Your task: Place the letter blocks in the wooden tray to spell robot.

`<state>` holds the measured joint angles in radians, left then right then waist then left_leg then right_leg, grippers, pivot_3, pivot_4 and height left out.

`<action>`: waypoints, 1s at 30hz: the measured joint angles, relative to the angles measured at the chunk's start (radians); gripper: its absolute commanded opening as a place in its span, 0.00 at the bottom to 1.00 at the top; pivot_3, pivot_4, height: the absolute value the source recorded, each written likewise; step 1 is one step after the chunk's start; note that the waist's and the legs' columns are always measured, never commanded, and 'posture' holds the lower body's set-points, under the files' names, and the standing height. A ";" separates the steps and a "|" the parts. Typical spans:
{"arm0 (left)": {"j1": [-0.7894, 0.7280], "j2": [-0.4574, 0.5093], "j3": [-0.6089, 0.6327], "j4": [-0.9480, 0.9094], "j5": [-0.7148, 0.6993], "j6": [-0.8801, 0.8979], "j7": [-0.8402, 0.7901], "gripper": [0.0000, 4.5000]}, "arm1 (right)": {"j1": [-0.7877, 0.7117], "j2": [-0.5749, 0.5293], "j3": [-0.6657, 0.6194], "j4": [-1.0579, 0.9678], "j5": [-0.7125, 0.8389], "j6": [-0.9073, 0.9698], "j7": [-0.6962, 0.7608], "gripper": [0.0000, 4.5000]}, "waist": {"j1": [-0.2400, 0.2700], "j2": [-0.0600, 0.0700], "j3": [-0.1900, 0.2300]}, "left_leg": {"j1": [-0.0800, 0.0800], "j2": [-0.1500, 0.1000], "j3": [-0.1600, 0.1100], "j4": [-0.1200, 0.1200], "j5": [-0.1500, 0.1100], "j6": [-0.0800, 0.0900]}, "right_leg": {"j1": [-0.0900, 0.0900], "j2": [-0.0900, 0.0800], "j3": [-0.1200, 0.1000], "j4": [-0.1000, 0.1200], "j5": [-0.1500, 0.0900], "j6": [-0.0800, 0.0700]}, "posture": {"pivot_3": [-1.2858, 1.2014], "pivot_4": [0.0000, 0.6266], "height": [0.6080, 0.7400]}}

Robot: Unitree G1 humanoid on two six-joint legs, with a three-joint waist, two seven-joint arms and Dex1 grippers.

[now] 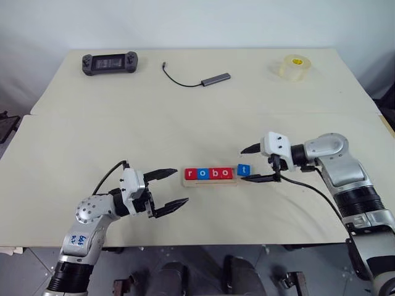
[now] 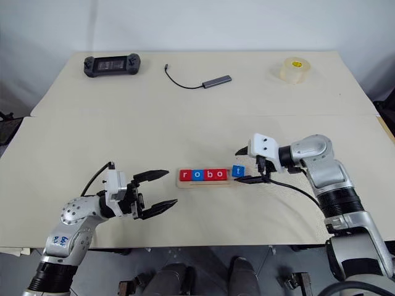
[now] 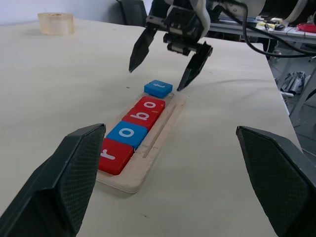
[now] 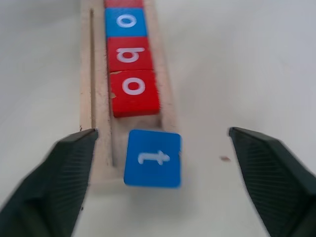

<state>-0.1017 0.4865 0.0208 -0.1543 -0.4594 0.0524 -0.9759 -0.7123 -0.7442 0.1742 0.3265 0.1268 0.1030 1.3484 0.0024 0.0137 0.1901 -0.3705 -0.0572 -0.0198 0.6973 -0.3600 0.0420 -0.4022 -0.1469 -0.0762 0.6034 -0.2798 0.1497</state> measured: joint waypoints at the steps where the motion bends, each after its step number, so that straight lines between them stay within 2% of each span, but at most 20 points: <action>1: 0.001 0.001 0.001 0.000 0.000 -0.001 0.000 1.00 | 0.009 -0.024 -0.019 -0.012 0.007 0.015 0.003 0.70 | 0.001 0.000 0.000 | 0.000 0.000 0.000 0.000 0.000 0.000 | 0.000 0.000 0.000 0.000 0.000 0.000 | 0.52 0.24 1.00; 4: 0.002 0.001 0.001 0.000 0.000 -0.003 0.001 1.00 | 0.030 -0.059 -0.041 -0.014 0.010 0.034 0.001 0.46 | -0.002 0.000 0.000 | 0.000 0.000 0.000 0.000 0.000 0.000 | 0.000 0.000 0.000 0.000 0.000 0.000 | 0.52 0.24 1.00; 5: 0.002 0.001 0.001 0.000 0.000 -0.004 0.001 1.00 | 0.036 -0.060 -0.041 -0.014 0.008 0.033 -0.001 0.37 | -0.003 0.000 0.000 | 0.000 0.000 0.000 0.000 0.000 0.000 | 0.000 0.000 0.000 0.000 0.000 0.000 | 0.52 0.24 1.00; 6: 0.001 0.001 0.000 0.000 0.001 -0.004 0.002 1.00 | 0.044 -0.060 -0.039 -0.012 0.001 0.031 -0.011 0.33 | -0.004 0.000 0.000 | 0.001 0.001 0.000 0.000 0.000 0.000 | 0.000 0.000 0.000 0.000 0.000 0.000 | 0.52 0.24 1.00; 7: 0.001 0.001 0.000 0.000 0.002 -0.005 0.002 1.00 | 0.050 -0.060 -0.037 -0.008 -0.009 0.027 -0.021 0.23 | -0.005 0.000 0.000 | 0.001 0.001 0.001 0.000 0.000 0.000 | 0.000 0.001 0.000 0.000 0.000 0.000 | 0.52 0.24 1.00; 10: -0.005 -0.005 -0.002 0.002 0.007 -0.005 0.006 1.00 | 0.050 -0.042 -0.026 0.015 -0.045 0.005 -0.069 0.01 | -0.005 0.000 0.000 | 0.001 0.001 0.001 0.000 0.000 0.000 | 0.000 0.001 0.001 0.001 0.000 0.000 | 0.52 0.24 1.00; 16: -0.014 -0.007 -0.004 0.005 0.014 -0.005 0.008 1.00 | 0.044 0.015 0.010 -0.020 -0.050 0.051 -0.087 0.01 | -0.004 0.000 0.000 | 0.000 0.001 0.001 0.000 0.000 0.000 | 0.000 0.001 0.001 0.000 0.000 0.000 | 0.52 0.24 1.00; 30: -0.014 -0.001 0.001 0.005 0.014 -0.005 0.017 1.00 | 0.031 0.024 0.019 -0.097 -0.049 0.110 -0.085 0.01 | -0.002 0.000 0.000 | 0.000 0.000 0.000 0.000 0.000 0.000 | 0.000 0.000 0.000 0.000 0.000 0.000 | 0.52 0.24 1.00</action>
<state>-0.1158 0.4856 0.0213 -0.1497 -0.4453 0.0477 -0.9584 -0.6810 -0.7199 0.1929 0.2297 0.0779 0.2128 1.2637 0.0000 0.0136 0.1901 -0.3703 -0.0569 -0.0194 0.6973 -0.3601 0.0419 -0.4025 -0.1465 -0.0758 0.6038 -0.2798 0.1496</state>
